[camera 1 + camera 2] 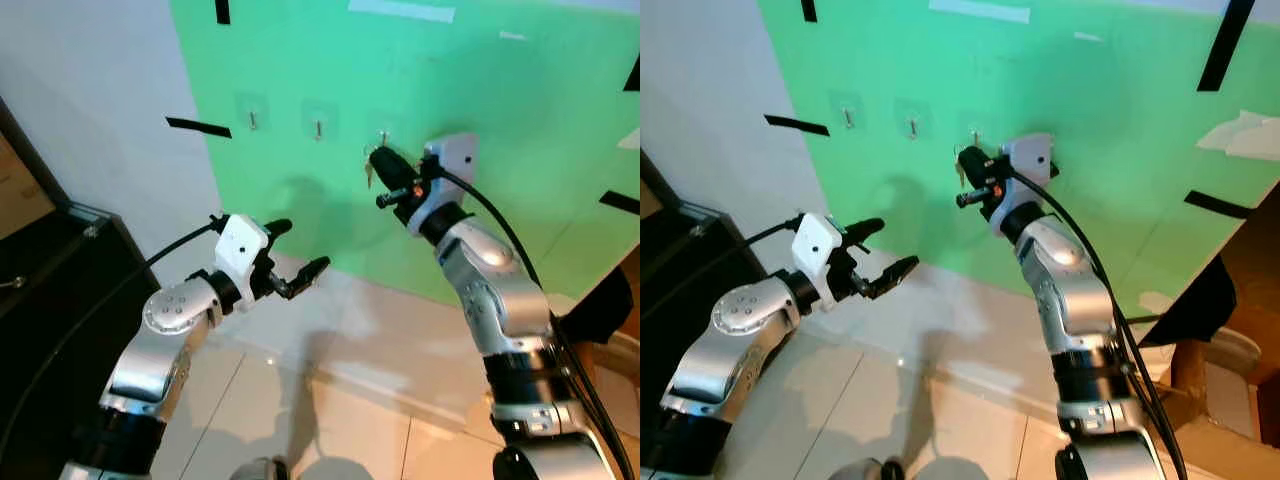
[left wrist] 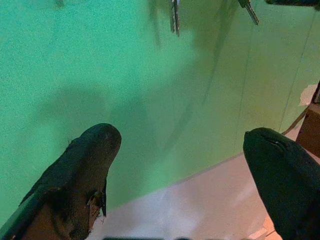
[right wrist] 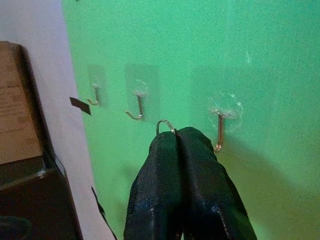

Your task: Hang keys on a hook

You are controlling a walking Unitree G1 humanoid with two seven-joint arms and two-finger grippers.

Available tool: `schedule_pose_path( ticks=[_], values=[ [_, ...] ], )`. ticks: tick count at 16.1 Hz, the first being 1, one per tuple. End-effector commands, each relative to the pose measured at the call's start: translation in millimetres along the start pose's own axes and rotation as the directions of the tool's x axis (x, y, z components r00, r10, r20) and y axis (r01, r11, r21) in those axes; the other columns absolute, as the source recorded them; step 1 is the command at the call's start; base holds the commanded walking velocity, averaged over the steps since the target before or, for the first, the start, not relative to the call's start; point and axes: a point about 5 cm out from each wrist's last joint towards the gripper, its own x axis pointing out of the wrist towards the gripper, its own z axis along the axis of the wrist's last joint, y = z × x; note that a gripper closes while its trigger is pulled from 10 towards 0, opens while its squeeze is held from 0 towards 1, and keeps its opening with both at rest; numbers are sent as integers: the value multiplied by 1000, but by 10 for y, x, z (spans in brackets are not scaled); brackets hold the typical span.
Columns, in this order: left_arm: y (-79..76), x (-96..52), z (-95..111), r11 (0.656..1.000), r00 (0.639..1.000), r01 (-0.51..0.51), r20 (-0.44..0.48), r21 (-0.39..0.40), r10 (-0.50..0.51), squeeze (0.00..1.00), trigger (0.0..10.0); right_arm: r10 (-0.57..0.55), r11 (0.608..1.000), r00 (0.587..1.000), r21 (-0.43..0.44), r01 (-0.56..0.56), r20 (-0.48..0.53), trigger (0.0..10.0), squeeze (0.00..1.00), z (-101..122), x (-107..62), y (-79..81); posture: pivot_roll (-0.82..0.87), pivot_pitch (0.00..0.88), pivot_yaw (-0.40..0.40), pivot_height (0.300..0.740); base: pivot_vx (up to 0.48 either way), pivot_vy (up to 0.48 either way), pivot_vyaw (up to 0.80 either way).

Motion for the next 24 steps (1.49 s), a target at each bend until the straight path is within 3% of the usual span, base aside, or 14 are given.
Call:
schedule_pose_path(
  ticks=[1, 5, 9, 18, 21, 24],
  values=[
    [19, -2, 63, 1000, 1000, 7, 11, 18, -7, 63, 10000, -6, 1000, 1000, -5, 7, 16, 10000, 0, 41, 22, -19, -73, 0, 40, 740, 0, 0, 0],
    [17, -9, 66, 1000, 1000, 15, 9, 20, -16, 71, 10000, -177, 984, 984, 41, 176, 17, 10000, 0, 52, 46, -302, -72, 0, 41, 740, 0, 0, 0],
    [14, 4, 77, 999, 1000, 27, 14, 21, -27, 71, 10000, -217, 975, 976, 60, 215, 16, 10000, 0, 51, 32, -397, -77, 0, 48, 740, 0, 0, 0],
    [20, 41, 151, 999, 998, 39, 42, 28, -40, 71, 10000, -91, 996, 995, 5, 91, -47, 10000, 0, -86, 56, -219, -77, 0, 49, 740, 0, 0, 0],
    [17, 41, 156, 999, 998, 38, 48, 23, -39, 71, 10000, 54, 996, 993, -60, -60, -104, 10000, 0, -142, -5, -88, -77, 0, 47, 740, 0, 0, 0],
    [20, 46, 156, 999, 998, 41, 48, 22, -42, 71, 10000, 59, 997, 994, -41, -63, -92, 10000, 0, -105, -18, -98, -79, 0, 48, 740, 0, 0, 0]
  ],
)
